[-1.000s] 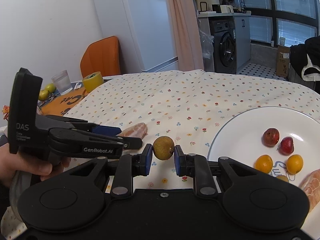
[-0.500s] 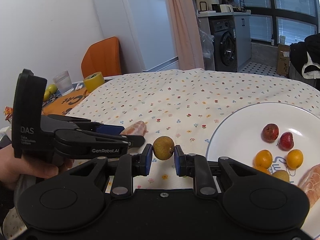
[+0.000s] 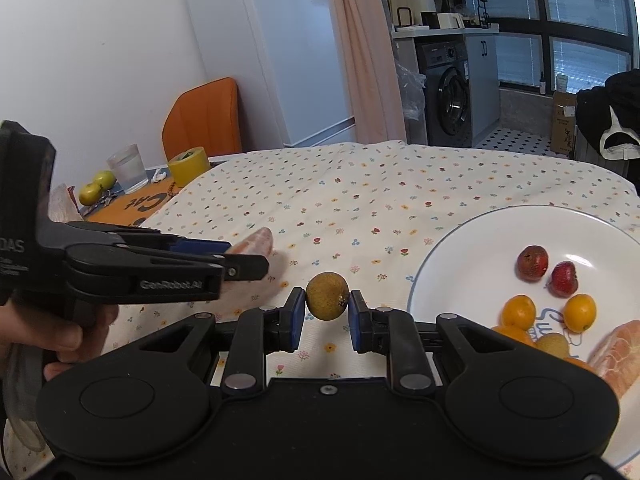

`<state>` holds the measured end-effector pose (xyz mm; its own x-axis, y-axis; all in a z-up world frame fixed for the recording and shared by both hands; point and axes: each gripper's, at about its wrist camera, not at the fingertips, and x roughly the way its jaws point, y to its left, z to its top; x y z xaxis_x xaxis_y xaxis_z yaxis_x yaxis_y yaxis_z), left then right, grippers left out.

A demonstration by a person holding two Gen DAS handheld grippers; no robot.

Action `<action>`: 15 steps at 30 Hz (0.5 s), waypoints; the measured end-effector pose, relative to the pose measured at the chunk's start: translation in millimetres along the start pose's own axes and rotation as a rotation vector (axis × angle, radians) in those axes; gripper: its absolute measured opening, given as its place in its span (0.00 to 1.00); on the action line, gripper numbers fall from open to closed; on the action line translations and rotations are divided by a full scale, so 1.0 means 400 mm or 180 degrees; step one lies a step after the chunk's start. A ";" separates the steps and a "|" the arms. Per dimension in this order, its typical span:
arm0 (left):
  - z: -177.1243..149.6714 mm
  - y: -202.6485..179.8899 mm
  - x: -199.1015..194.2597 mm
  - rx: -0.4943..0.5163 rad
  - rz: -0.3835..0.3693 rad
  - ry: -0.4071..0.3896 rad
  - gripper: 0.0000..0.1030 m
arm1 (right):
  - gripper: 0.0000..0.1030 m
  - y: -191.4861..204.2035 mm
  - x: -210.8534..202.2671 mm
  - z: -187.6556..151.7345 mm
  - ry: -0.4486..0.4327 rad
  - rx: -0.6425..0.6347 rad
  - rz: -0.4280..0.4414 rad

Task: Organize fruits
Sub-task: 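Carry the pomelo segment and the kiwi over the white plate with both tools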

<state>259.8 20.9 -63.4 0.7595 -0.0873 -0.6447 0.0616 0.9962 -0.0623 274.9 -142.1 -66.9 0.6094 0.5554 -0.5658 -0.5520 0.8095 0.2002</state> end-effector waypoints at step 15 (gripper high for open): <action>0.011 -0.059 -0.066 0.0013 -0.0078 -0.0158 0.38 | 0.21 -0.051 -0.086 -0.004 -0.0147 0.0066 -0.0154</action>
<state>241.3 -0.3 -41.7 0.7889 -0.1112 -0.6043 0.0831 0.9938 -0.0743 264.4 -178.0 -52.9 0.6609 0.5235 -0.5377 -0.5096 0.8390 0.1905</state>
